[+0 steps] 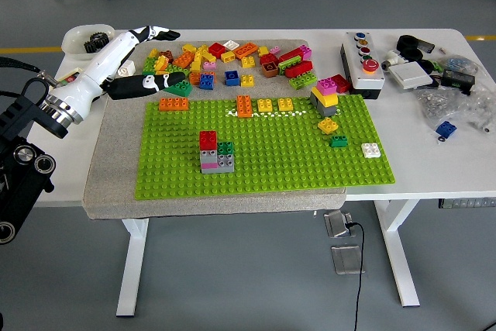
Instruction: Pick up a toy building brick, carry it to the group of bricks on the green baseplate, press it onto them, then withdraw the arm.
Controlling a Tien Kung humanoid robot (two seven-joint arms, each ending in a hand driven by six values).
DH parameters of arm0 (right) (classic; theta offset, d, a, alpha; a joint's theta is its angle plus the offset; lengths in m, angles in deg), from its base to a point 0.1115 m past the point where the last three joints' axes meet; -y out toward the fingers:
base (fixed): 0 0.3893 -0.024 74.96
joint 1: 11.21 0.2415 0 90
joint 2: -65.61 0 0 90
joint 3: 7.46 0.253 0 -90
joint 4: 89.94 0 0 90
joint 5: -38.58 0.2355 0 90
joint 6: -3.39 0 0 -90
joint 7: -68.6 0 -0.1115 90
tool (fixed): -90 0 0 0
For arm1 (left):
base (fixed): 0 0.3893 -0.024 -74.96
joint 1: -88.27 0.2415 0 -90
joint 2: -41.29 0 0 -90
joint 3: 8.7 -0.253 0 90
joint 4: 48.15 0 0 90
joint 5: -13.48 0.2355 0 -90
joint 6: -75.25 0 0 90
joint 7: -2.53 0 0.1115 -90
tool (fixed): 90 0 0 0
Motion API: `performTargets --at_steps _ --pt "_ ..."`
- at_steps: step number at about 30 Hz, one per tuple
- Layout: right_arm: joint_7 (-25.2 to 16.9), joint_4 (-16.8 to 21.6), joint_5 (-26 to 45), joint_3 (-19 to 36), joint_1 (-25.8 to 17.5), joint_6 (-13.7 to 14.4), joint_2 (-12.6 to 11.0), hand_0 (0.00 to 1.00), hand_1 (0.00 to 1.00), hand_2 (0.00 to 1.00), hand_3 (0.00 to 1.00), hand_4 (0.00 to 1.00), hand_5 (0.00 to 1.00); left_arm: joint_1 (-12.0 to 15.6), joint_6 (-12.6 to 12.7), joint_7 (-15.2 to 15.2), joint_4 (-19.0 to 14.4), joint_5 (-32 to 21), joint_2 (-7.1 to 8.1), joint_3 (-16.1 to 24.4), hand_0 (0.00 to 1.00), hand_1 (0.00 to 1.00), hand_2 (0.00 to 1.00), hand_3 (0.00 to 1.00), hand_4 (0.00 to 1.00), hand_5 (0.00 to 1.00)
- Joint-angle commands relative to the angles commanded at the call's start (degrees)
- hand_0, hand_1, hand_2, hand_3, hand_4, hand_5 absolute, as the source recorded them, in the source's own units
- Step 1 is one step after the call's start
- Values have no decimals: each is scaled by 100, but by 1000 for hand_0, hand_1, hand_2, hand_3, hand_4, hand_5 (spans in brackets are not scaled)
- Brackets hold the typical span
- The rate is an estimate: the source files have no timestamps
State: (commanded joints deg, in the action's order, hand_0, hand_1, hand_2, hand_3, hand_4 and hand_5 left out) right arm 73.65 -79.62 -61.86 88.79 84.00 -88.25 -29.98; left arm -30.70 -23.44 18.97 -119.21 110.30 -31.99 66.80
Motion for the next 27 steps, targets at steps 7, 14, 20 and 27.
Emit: performTargets --at_steps 7,14,20,27 --pt "8 0 -14 -50 8 -5 17 744 638 681 632 849 568 -36 -715 -170 354 -1420 152 -54 955 912 857 863 998 772" --pt "9 0 -21 -87 30 -1 6 745 639 681 632 849 568 -26 -1218 -562 505 -2903 288 -122 950 916 859 872 998 785" --pt "6 0 -7 -88 29 8 12 745 639 681 632 848 568 -91 -1448 -835 639 -3939 399 -228 945 915 859 876 998 803" --pt "5 0 63 -45 -15 40 30 746 639 681 631 848 568 -229 -1586 -1014 874 -4527 460 -320 947 915 860 882 998 822"
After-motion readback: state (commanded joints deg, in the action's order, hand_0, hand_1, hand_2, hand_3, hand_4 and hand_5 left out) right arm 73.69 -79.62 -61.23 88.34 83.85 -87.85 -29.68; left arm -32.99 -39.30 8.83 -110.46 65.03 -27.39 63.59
